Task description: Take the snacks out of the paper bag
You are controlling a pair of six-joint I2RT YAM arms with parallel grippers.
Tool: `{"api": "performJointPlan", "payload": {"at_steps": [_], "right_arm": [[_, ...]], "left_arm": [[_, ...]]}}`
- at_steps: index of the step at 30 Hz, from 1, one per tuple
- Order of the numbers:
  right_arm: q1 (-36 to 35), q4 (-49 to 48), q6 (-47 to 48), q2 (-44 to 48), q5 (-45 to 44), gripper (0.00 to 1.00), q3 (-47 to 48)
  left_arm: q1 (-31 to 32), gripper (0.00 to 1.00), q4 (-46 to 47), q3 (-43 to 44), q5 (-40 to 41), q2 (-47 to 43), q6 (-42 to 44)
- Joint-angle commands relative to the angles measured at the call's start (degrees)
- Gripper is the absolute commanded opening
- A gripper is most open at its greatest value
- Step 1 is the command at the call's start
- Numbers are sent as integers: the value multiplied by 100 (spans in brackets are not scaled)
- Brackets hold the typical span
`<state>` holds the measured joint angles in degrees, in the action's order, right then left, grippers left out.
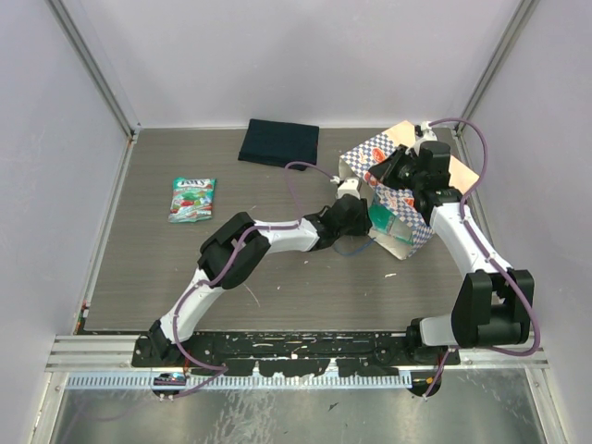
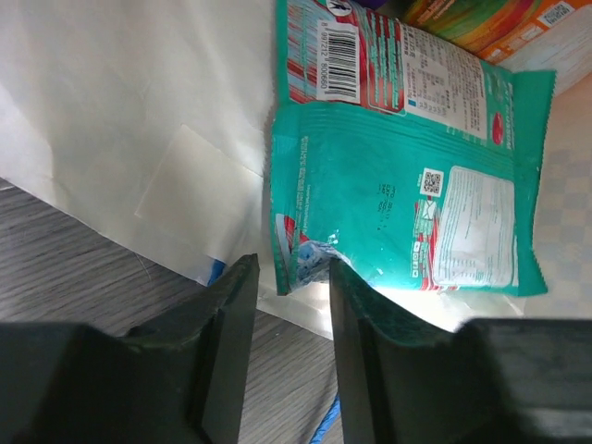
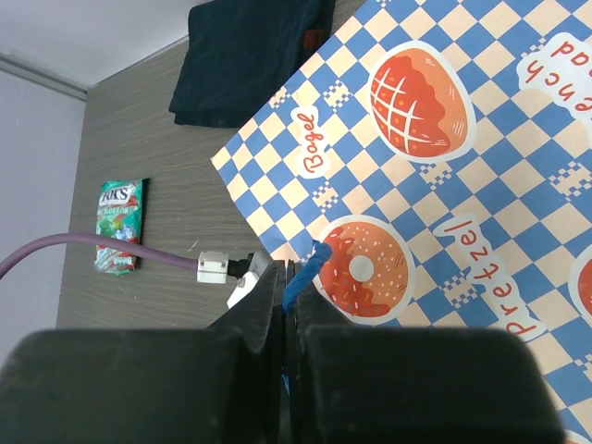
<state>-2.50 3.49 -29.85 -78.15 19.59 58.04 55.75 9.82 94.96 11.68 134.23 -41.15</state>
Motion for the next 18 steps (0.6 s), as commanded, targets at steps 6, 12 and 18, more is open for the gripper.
{"api": "performJointPlan", "payload": {"at_steps": [6, 12, 18], "right_arm": [[22, -405, -4, -96, 183, 1, 8], [22, -415, -11, -113, 194, 1, 13], [22, -416, 19, -89, 185, 1, 5]], "left_arm": [[-29, 51, 40, -103, 175, -265, 314], [-28, 47, 67, 2, 40, -174, 307], [-26, 35, 221, 7, -143, -66, 183]]}}
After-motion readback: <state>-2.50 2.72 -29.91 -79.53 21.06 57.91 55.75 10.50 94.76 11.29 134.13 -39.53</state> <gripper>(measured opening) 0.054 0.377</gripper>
